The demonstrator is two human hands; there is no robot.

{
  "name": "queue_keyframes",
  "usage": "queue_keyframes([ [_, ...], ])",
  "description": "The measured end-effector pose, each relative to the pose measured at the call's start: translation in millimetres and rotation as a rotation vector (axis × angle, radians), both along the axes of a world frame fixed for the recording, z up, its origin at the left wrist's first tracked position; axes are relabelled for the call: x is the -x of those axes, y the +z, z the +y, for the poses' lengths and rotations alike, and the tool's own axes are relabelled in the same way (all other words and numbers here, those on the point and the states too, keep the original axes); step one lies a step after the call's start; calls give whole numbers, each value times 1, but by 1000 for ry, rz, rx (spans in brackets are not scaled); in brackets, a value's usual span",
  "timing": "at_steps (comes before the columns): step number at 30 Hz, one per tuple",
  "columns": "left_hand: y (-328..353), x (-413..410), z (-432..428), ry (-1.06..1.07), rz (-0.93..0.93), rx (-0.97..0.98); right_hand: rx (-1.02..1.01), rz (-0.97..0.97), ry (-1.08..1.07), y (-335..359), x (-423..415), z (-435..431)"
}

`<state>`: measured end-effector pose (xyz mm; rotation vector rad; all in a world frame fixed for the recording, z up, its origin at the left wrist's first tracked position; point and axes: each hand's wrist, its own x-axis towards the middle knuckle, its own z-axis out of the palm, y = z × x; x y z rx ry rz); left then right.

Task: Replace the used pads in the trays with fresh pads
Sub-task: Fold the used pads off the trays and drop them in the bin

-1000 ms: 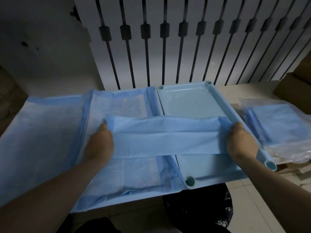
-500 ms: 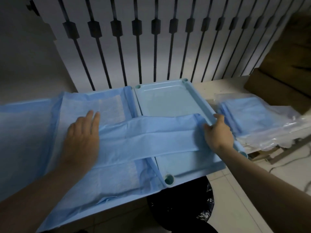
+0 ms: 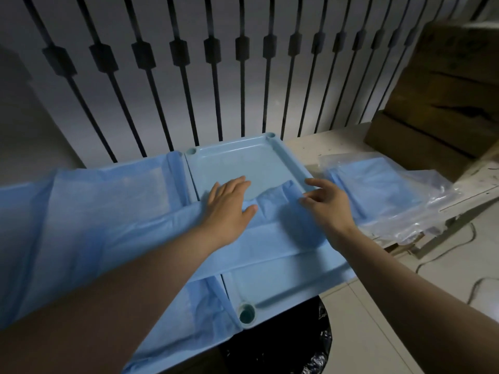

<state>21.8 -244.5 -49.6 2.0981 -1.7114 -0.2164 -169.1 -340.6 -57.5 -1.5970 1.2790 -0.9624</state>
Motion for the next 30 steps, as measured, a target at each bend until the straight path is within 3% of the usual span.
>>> queue_keyframes([
  [5,8,11,-46,0,406,-57,85,-81,116,7,9,11],
  [8,8,16,-60,-41,525,-115,105,-60,150,11,12,13],
  [10,8,19,-63,-61,578,-49,110,-37,142,10,14,12],
  [15,9,30,-54,-50,586,92,153,27,39,12,11,9],
  [22,12,37,-48,-28,554,89,750,521,-74,15,0,15],
  [30,10,45,-46,20,509,94,673,640,-152,14,0,9],
])
